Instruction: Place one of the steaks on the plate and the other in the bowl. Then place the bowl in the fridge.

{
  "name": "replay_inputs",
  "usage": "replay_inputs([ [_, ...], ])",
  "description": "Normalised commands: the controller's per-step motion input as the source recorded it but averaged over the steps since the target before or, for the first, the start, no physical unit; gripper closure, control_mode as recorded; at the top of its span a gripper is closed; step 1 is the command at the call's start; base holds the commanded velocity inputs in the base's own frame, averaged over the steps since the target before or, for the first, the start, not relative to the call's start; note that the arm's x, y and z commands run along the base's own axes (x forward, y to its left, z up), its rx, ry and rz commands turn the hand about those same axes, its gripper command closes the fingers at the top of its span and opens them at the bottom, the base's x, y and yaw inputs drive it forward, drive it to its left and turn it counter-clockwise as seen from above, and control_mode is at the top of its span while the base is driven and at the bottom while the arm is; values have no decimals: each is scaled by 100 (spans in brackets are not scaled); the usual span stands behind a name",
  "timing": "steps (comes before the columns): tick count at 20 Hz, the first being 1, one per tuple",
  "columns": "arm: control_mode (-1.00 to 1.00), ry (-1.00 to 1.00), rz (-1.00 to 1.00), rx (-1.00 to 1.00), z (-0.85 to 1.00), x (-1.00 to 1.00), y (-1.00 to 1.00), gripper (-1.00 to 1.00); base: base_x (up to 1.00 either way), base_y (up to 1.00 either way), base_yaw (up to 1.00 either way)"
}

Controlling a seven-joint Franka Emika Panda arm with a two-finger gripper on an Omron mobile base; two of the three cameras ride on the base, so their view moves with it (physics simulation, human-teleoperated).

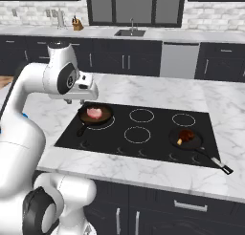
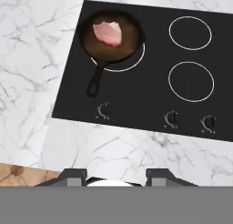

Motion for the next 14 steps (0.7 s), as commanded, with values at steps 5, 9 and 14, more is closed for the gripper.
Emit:
replay_inputs([
  [5,-100,1,2,0,-2,27,5,-100,0,0,0],
  [9,-100,11,10,0,-41,65,24,-100,0,0,0],
  [14,-100,13,13,-4,-55,80,21,-100,0,0,0],
])
